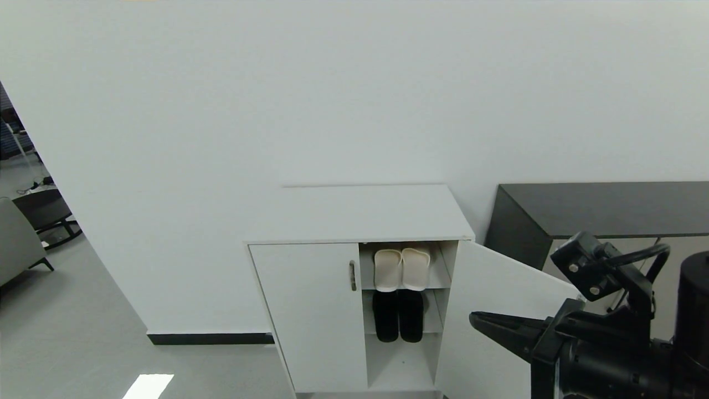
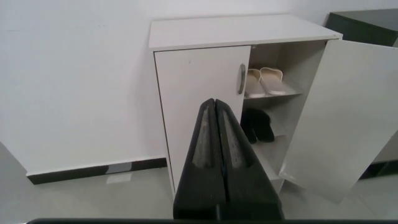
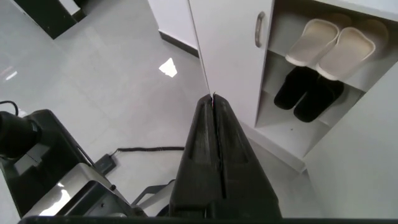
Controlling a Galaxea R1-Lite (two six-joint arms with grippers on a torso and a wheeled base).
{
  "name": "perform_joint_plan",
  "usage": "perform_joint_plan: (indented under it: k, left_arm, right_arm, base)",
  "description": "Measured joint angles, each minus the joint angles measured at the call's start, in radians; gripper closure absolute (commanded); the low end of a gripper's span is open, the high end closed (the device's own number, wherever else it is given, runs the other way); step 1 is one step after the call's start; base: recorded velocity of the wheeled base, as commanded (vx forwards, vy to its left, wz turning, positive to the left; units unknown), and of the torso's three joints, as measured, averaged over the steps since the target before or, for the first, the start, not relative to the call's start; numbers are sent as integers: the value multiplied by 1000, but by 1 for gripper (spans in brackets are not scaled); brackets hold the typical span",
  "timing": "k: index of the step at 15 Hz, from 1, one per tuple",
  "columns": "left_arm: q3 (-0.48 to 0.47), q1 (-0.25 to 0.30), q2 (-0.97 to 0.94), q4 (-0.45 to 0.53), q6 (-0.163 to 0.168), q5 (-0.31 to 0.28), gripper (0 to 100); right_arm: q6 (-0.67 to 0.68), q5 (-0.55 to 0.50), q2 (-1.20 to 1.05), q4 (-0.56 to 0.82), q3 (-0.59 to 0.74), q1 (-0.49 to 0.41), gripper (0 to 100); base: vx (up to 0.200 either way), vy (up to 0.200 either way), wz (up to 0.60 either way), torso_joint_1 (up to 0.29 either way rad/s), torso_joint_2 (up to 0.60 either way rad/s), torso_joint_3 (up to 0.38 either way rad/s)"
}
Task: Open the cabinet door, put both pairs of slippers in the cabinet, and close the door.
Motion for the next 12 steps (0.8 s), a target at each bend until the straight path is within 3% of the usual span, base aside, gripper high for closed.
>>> perform_joint_plan:
  k: [3, 7, 12]
  left_arm:
    - [0, 0, 0, 0, 0, 0, 100]
    - [0, 0, 0, 0, 0, 0, 100]
    - [0, 0, 0, 0, -1, 0, 100]
  right_arm:
    - [0, 0, 2, 0, 1, -5, 100]
    - [-5, 0, 14, 0, 0, -68, 100]
    - [-51, 2, 110, -1, -43, -385, 100]
  base:
    - [-200, 0, 0, 20, 2, -2]
    - [0, 0, 0, 0, 0, 0]
    - [0, 0, 0, 0, 0, 0]
